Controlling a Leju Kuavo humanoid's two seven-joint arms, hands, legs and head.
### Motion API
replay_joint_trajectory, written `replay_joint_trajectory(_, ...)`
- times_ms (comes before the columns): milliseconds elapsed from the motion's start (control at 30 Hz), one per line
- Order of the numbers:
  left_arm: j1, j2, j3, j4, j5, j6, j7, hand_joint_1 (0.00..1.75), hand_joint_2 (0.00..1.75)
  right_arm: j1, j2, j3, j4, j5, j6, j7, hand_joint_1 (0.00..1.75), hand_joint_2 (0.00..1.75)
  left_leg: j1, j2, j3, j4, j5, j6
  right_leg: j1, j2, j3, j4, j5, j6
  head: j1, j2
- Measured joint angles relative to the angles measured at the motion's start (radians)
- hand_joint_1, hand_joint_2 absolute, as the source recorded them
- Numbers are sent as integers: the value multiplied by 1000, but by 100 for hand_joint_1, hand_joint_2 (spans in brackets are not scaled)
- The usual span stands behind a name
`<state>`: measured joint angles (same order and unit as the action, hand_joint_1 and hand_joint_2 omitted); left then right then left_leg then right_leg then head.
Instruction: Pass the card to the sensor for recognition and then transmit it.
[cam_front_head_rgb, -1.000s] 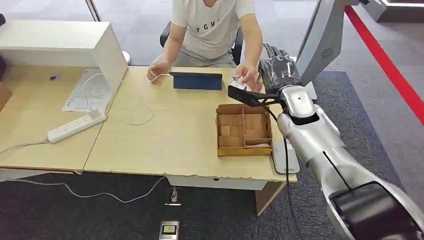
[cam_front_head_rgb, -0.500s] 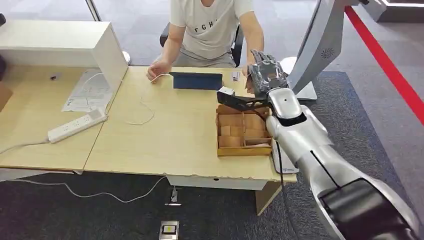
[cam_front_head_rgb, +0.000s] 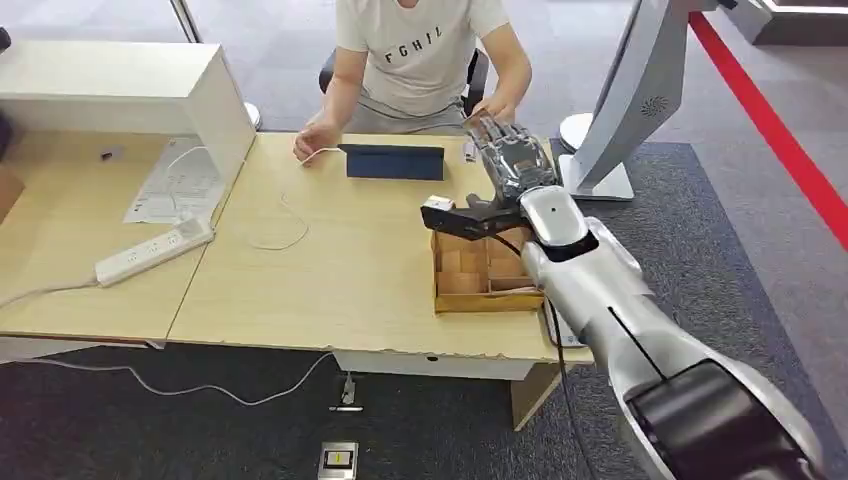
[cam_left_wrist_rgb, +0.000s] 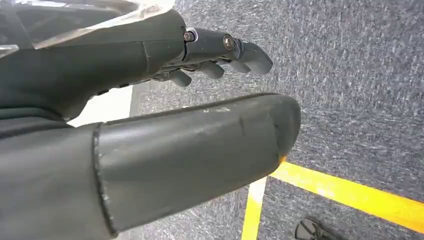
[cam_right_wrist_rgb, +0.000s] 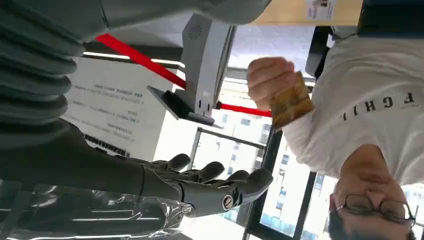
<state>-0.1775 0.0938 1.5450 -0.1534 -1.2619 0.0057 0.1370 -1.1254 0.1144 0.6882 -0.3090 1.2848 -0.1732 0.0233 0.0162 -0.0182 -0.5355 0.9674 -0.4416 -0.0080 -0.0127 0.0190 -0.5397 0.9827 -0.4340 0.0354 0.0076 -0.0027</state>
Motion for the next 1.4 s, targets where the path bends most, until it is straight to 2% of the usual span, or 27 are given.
replay_joint_trajectory(133,2,-2,0,0,5,6,8,0,0,-54,-46,-5,0,-1,-24,-19,0,0,0,0,1,1,0,0,0,0,0,-1,0,1,0,0)
replay_joint_trajectory(200,2,-2,0,0,8,28,9,0,0,-83,-89,-14,2,3,-25,9,0,0,-1,-1,0,2,0,0,0,0,0,-1,1,1,-1,0)
replay_joint_trajectory(400,8,6,1,0,31,35,16,0,0,-147,-316,-48,11,5,17,40,0,0,-1,-3,-2,3,0,2,-1,-3,1,-4,2,3,0,0)
replay_joint_trajectory(533,6,8,1,0,79,44,5,0,0,-101,-492,-110,21,-136,87,49,0,0,0,-4,1,4,-2,4,0,-3,4,-7,1,4,-1,0)
replay_joint_trajectory(633,10,7,1,0,87,38,1,0,0,48,-627,-191,32,-238,79,94,0,0,3,-7,4,4,-4,7,4,-6,13,-12,0,5,0,0)
replay_joint_trajectory(733,10,7,1,0,88,42,-5,0,0,297,-736,-278,40,-398,46,149,0,0,7,-11,8,3,-9,8,8,-10,21,-16,-4,7,-1,0)
replay_joint_trajectory(800,11,3,1,0,98,58,-8,0,0,515,-789,-371,51,-568,12,155,0,0,8,-19,8,3,-11,9,8,-16,25,-16,-8,7,-1,0)
replay_joint_trajectory(867,18,1,1,0,118,72,-16,0,0,689,-806,-461,61,-693,-40,161,0,0,6,-20,4,2,-13,7,7,-18,23,-14,-10,6,-1,0)
replay_joint_trajectory(933,17,-1,1,0,129,81,-27,0,0,814,-780,-562,72,-817,-116,244,0,0,6,-16,7,0,-14,5,6,-14,21,-14,-11,4,-1,0)
replay_joint_trajectory(1000,14,-5,1,0,133,84,-34,0,0,889,-740,-648,83,-853,-170,321,0,0,6,-11,9,-2,-16,4,6,-9,21,-13,-12,3,-2,0)
replay_joint_trajectory(1067,8,-8,1,0,134,87,-39,0,0,933,-667,-716,91,-881,-234,383,0,0,7,-6,12,-3,-16,2,8,-5,22,-13,-12,1,-2,0)
replay_joint_trajectory(1133,3,-11,1,1,134,90,-47,0,0,965,-592,-781,98,-904,-259,414,0,0,7,-5,15,-3,-16,1,8,-4,22,-12,-13,-1,-1,0)
replay_joint_trajectory(1200,1,-12,1,1,133,90,-58,0,0,984,-526,-830,104,-918,-273,410,0,0,7,-4,16,-4,-15,-1,7,-4,21,-10,-13,-2,-1,0)
replay_joint_trajectory(1233,1,-12,1,1,129,90,-66,0,0,991,-483,-858,108,-940,-280,387,0,0,7,-4,17,-4,-15,-1,8,-4,21,-10,-13,-3,0,0)
replay_joint_trajectory(1300,0,-13,1,1,119,78,-83,0,0,1000,-409,-912,113,-972,-275,314,0,0,8,-2,17,-4,-14,-3,9,-4,21,-9,-13,-4,0,0)
replay_joint_trajectory(1400,-1,-13,1,1,113,64,-100,0,0,1007,-322,-969,118,-985,-224,201,0,0,7,-2,18,-4,-14,-3,7,-4,20,-8,-13,-4,0,0)
